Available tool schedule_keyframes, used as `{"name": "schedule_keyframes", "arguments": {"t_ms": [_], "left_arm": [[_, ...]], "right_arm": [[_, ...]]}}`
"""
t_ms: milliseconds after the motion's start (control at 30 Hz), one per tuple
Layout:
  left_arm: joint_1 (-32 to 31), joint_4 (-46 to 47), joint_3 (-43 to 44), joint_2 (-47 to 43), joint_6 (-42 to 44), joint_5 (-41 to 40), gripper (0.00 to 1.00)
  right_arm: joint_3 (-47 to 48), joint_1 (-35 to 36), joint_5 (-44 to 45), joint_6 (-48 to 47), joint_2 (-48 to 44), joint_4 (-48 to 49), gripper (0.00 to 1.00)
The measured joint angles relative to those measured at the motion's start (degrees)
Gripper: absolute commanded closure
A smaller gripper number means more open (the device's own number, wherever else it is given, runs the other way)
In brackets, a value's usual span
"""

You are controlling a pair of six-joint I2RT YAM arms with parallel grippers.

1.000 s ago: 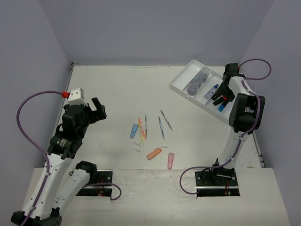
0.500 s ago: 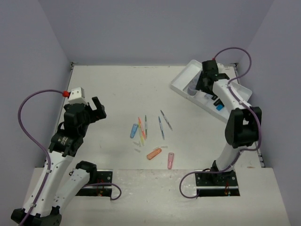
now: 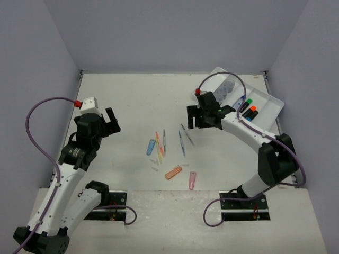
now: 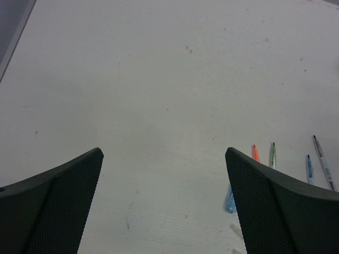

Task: Sort the stationery into containers
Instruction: Pick up the pen from the center of the board.

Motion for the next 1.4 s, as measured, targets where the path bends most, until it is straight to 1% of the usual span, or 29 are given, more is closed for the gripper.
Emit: {"name": "schedule_keyframes", "arguments": {"t_ms": [33,67,167,300,400,633,933,1033,1267,1300,1333,1367,1400], "left_arm": [[0.0,0.0,0.0,0.2,0.0,0.0,0.0],[0.0,0.0,0.0,0.4,0.0,0.1,0.0],[0.0,0.0,0.0,1.0,0.0,0.7,0.0],[0.0,0.1,0.0,2.0,0.0,1.6,0.0],[0.0,0.1,0.0,2.5,0.0,2.1,0.0],[0.0,0.1,0.0,2.4,0.0,2.4,0.0],[0.0,0.1,0.0,1.6,0.0,2.6,0.0],[0.0,0.1,0.0,1.5,0.0,2.7,0.0],[0.0,0.1,0.0,1.1,0.0,2.7,0.0],[0.0,0.1,0.0,1.0,0.0,2.7,0.0],[0.0,0.1,0.0,0.9,0.0,2.7,0.0],[0.0,0.1,0.0,0.8,0.0,2.7,0.0],[0.0,0.1,0.0,0.7,0.0,2.7,0.0]], "right_arm": [[0.2,1.0,0.1,-0.4,2.2,-0.5,0.41],[0.6,1.9,0.3,-0.8,4.5,-1.3,0.42],[2.4,3.5,2.1,-1.4,10.8,-3.9,0.55],[5.6,3.7,3.9,-2.4,16.5,-6.8,0.59],[7.9,3.9,4.3,-3.1,18.7,-8.2,0.6],[10.1,5.2,4.1,-3.9,20.7,-9.3,0.61],[13.7,6.8,3.7,-4.5,24.7,-10.5,0.67],[15.1,7.1,3.5,-4.6,26.1,-11.1,0.74],[18.4,7.1,3.1,-5.0,29.7,-12.5,0.8],[18.7,7.1,2.9,-4.9,30.0,-12.9,0.85],[19.1,7.1,2.7,-5.0,30.3,-13.3,0.97],[19.6,7.1,2.5,-5.0,30.6,-13.8,1.0],[20.0,7.1,2.4,-5.1,30.8,-14.1,1.0]]}}
